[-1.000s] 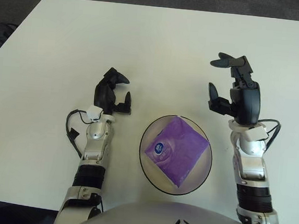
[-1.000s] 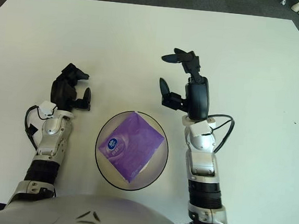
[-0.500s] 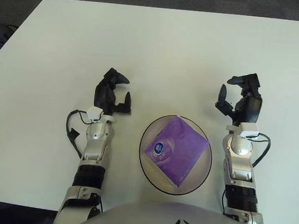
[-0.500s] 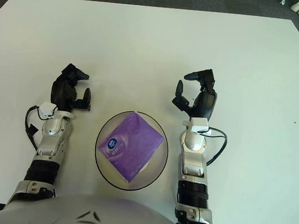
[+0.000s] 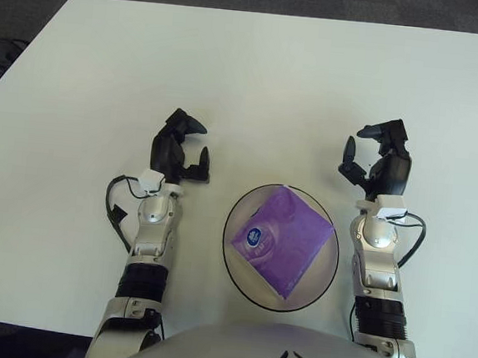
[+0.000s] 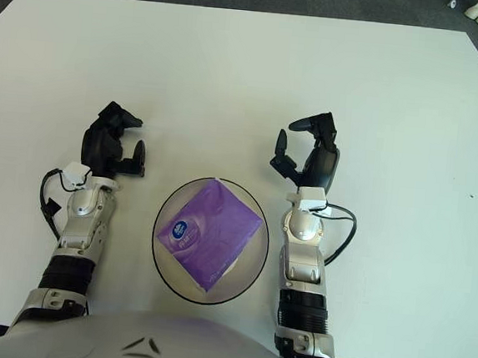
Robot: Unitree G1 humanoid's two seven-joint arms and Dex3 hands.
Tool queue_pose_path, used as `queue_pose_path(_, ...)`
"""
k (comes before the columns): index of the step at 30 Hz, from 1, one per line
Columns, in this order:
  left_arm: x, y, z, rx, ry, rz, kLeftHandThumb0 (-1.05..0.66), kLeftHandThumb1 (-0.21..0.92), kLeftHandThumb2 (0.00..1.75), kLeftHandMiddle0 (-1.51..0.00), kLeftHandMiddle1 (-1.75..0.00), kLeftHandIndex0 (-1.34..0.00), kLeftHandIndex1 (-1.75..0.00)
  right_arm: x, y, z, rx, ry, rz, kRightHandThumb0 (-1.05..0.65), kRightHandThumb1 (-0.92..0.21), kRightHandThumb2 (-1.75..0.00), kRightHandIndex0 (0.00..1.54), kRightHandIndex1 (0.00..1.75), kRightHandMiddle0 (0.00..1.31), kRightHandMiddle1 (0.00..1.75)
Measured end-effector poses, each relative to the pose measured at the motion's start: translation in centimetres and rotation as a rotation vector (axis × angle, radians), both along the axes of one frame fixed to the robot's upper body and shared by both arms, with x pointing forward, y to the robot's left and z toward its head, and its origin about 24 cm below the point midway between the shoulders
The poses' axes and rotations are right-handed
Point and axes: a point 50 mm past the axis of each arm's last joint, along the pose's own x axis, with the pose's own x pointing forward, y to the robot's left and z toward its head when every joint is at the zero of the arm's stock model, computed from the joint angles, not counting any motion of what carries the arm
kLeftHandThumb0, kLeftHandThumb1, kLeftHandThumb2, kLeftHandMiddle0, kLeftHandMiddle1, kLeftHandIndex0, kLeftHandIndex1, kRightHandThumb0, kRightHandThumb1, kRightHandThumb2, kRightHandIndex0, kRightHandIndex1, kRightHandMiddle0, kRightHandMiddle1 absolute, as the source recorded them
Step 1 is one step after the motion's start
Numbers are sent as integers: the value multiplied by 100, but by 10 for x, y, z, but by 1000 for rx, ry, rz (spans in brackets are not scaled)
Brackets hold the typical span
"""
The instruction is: Put the tissue paper into the plate.
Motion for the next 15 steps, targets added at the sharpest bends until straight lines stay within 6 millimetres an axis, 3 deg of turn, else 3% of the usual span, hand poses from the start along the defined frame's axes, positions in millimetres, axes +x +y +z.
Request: queue_pose_path(15,-1,0,0,7,-7,1,-1,-5,175,-91,-175,-64,-174,-4,2,-10,13,66,1,-41,-55,-103,68,136,43,175)
